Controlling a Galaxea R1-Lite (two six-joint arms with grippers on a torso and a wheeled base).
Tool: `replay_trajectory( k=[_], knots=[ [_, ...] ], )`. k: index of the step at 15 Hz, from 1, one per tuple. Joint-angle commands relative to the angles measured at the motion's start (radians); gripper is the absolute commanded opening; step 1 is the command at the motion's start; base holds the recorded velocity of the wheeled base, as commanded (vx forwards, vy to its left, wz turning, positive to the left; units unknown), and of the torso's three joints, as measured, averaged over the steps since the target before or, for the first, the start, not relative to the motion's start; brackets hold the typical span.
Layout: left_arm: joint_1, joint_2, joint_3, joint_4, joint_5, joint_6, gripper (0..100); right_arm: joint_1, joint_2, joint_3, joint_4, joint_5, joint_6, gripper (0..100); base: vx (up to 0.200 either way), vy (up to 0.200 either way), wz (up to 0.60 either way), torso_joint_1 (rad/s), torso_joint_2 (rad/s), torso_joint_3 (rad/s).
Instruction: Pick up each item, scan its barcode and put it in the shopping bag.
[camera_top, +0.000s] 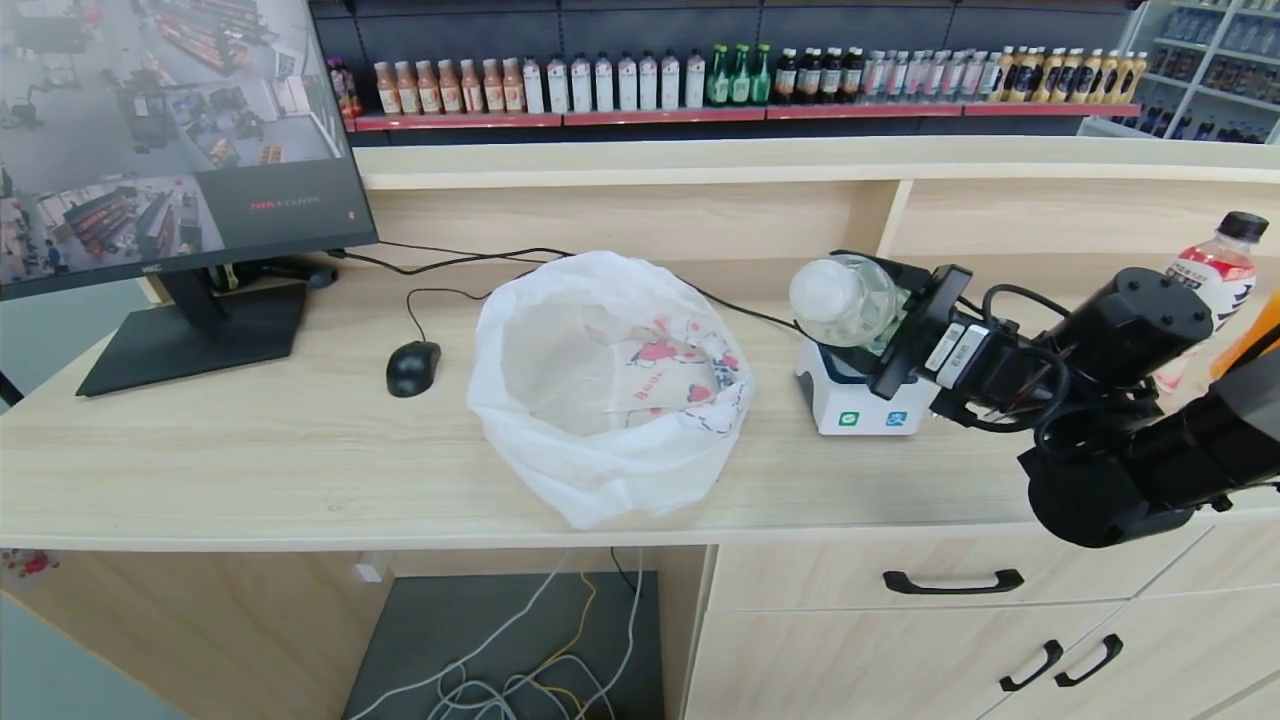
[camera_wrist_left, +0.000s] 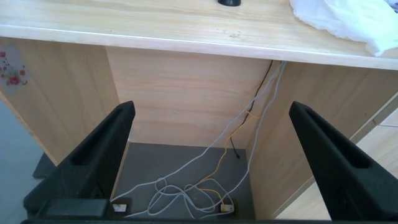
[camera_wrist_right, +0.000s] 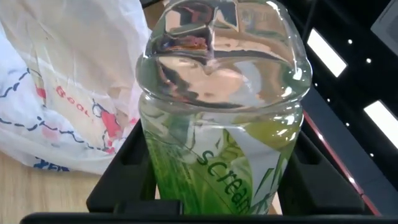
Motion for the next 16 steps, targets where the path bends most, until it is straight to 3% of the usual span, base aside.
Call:
replay_trajectory(
  k=[1,4,16],
  knots=[
    [0.0,0.0,0.0,-0.001,0.001,-0.001,100,-0.007,0.007,0.004,0.001,0.011,-0.002,0,0.0,0.0,0.0,0.0,0.0,0.0],
    [0.0,0.0,0.0,0.001,-0.001,-0.001,100,-0.053,0.008,0.005,0.001,0.012,0.001,0,0.0,0.0,0.0,0.0,0.0,0.0],
    [0.0,0.0,0.0,-0.001,0.001,-0.001,100,-0.011,0.022,0.038,0.001,0.011,-0.013,0,0.0,0.0,0.0,0.0,0.0,0.0]
  ],
)
